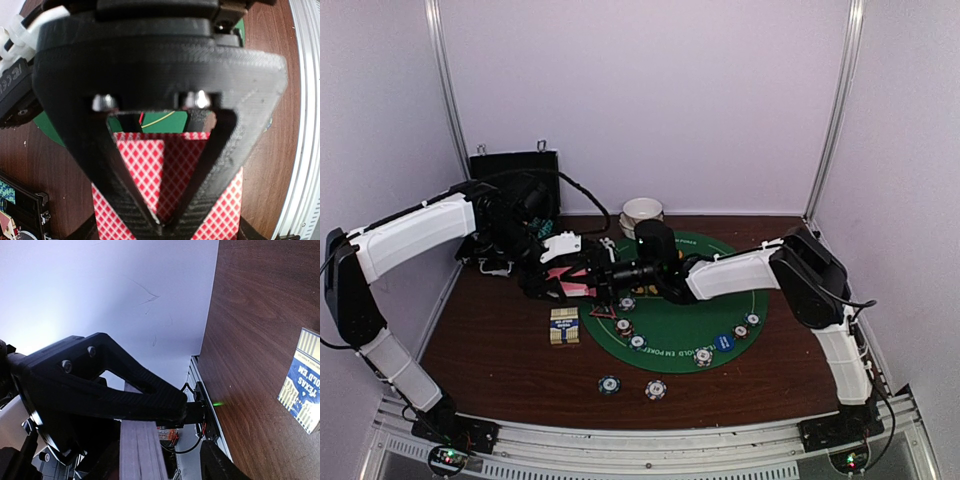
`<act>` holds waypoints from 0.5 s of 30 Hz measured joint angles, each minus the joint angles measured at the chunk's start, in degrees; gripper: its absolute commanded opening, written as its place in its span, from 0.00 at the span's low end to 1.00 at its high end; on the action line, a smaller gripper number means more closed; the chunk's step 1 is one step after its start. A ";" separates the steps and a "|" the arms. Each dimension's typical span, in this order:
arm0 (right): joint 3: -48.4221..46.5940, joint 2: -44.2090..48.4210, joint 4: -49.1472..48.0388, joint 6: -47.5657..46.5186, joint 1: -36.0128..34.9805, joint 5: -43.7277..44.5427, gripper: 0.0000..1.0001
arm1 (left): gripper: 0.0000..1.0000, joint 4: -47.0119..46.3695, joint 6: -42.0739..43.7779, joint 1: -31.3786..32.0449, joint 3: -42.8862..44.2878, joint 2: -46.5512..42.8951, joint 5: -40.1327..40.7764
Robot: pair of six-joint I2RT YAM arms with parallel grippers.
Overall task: Distribute texas hold em gaming equipment
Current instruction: Pick up the poker card from the face-down deck piles.
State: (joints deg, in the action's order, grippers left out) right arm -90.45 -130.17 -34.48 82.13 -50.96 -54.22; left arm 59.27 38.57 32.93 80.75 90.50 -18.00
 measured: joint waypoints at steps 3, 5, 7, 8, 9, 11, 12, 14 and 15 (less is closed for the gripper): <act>0.00 1.11 3.54 -2.47 0.26 0.00 0.49 | 0.19 0.00 0.09 0.00 -0.02 0.00 0.02; 0.02 1.77 5.35 -3.67 0.42 0.00 0.50 | 0.19 0.02 0.13 0.00 -0.02 0.00 0.02; 0.15 2.36 6.86 -4.50 0.57 -0.02 0.49 | 0.19 0.00 0.13 0.00 -0.02 0.00 0.02; 0.28 2.56 7.34 -4.87 0.63 -0.02 0.49 | 0.19 0.04 0.13 0.00 -0.02 0.00 0.04; 0.48 2.82 7.82 -5.29 0.70 -0.02 0.49 | 0.19 0.07 0.13 0.00 -0.02 0.02 0.07; 0.98 3.45 8.85 -6.12 0.79 -0.02 0.48 | 0.19 0.44 0.13 0.00 -0.09 0.00 0.17; 1.20 3.74 9.33 -6.47 0.85 -0.02 0.48 | 0.18 0.59 0.13 0.00 -0.09 0.00 0.22; 2.12 4.52 9.97 -7.02 1.03 -0.02 0.48 | 0.18 0.74 0.13 0.00 -0.13 0.00 0.24; 2.54 4.87 10.19 -7.19 1.14 -0.02 0.48 | 0.18 0.79 0.13 0.00 -0.15 0.00 0.26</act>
State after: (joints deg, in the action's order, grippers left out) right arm -87.92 -125.29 -24.29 74.94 -49.82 -54.24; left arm 60.05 38.70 32.93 80.60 90.50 -17.74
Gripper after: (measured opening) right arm 0.482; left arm 0.674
